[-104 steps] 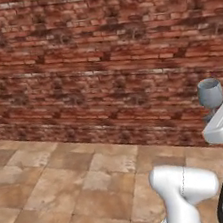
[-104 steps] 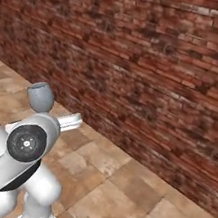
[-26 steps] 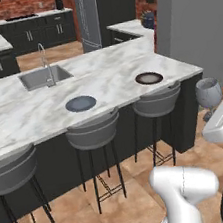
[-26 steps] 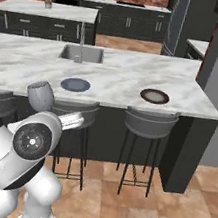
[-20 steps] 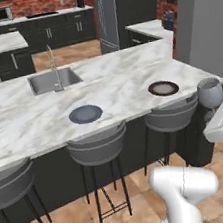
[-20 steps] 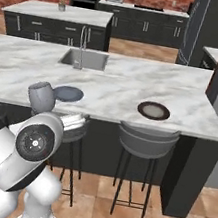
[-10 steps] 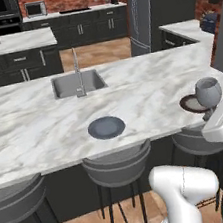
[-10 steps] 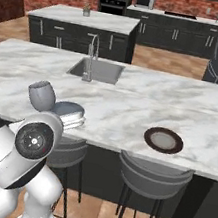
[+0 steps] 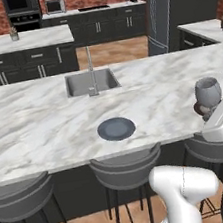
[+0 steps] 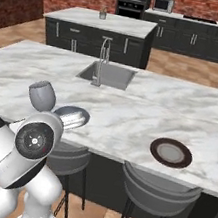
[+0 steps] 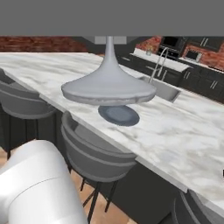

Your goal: Retrieve the wine glasses from the counter and place one next to each plate.

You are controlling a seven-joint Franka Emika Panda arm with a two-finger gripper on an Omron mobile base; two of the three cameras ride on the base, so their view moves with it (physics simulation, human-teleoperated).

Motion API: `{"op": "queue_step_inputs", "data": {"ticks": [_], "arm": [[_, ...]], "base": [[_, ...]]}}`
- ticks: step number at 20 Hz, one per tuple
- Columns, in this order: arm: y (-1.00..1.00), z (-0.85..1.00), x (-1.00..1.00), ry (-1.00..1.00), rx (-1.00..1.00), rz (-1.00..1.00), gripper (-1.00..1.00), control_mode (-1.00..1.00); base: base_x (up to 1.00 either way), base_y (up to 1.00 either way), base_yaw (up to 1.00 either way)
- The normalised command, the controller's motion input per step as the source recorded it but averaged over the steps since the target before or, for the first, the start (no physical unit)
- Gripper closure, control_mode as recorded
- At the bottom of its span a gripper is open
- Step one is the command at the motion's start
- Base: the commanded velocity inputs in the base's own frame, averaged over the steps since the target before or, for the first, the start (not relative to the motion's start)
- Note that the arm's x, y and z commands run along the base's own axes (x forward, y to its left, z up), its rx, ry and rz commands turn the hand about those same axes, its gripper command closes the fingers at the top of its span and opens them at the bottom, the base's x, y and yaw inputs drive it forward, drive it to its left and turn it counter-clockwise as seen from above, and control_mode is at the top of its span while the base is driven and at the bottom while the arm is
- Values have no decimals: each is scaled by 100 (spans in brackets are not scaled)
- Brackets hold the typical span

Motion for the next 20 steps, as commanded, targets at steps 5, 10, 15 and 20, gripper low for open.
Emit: {"op": "queue_step_inputs", "data": {"ticks": [5, 10, 15, 20], "arm": [[0, 0, 0, 0, 0, 0, 100, 100], [-5, 0, 9, 2, 0, 4, 100, -100], [-30, -5, 51, 7, 0, 18, 100, -100], [-15, -17, 66, 4, 0, 18, 100, -100]], "base": [[22, -9, 17], [21, -24, 17], [0, 0, 0], [0, 0, 0]]}}
